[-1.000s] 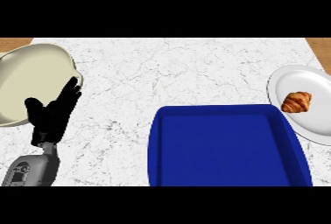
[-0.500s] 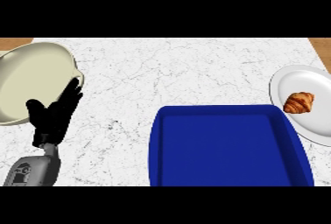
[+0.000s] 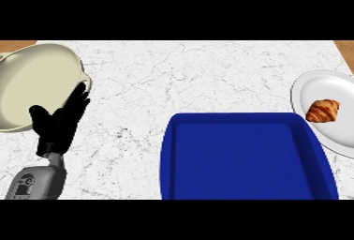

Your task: Pick the croissant from the tray and place it in the plate

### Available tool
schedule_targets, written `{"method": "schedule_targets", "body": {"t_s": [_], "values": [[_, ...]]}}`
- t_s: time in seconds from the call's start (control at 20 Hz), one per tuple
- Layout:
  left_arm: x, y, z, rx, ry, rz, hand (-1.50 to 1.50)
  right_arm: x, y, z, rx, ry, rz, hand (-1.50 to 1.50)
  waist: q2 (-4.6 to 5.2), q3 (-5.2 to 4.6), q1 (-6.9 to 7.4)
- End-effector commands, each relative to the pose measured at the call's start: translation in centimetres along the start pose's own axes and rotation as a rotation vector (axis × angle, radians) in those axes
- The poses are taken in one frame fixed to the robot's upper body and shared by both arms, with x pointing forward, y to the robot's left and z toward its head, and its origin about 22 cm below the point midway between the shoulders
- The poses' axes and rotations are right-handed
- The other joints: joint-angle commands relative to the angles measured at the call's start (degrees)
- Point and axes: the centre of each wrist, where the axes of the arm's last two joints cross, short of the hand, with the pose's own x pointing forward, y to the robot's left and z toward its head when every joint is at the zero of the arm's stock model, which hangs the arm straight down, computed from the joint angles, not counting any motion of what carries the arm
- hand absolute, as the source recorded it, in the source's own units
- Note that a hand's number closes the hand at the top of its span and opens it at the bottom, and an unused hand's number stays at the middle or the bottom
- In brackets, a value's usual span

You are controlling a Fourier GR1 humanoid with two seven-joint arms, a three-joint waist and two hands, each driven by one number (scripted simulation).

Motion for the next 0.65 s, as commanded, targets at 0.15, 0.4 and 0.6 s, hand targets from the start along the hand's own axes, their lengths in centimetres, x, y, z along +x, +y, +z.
{"method": "schedule_targets", "body": {"t_s": [0.15,0.4,0.6], "values": [[0.3,-0.3,-0.6,0.000,0.007,0.001,0.00,0.5,-1.7,1.2,0.090,-0.117,-0.094,-1.50,0.12,0.03,0.51],[0.8,-0.2,-0.8,-0.005,-0.020,0.001,0.00,0.0,-2.2,2.7,0.091,-0.084,-0.052,-1.50,0.25,0.13,0.56],[-0.5,-0.6,-0.8,-0.003,-0.010,-0.006,0.00,-0.5,-2.4,3.7,0.087,-0.057,-0.044,-1.50,0.33,0.08,0.24]]}}
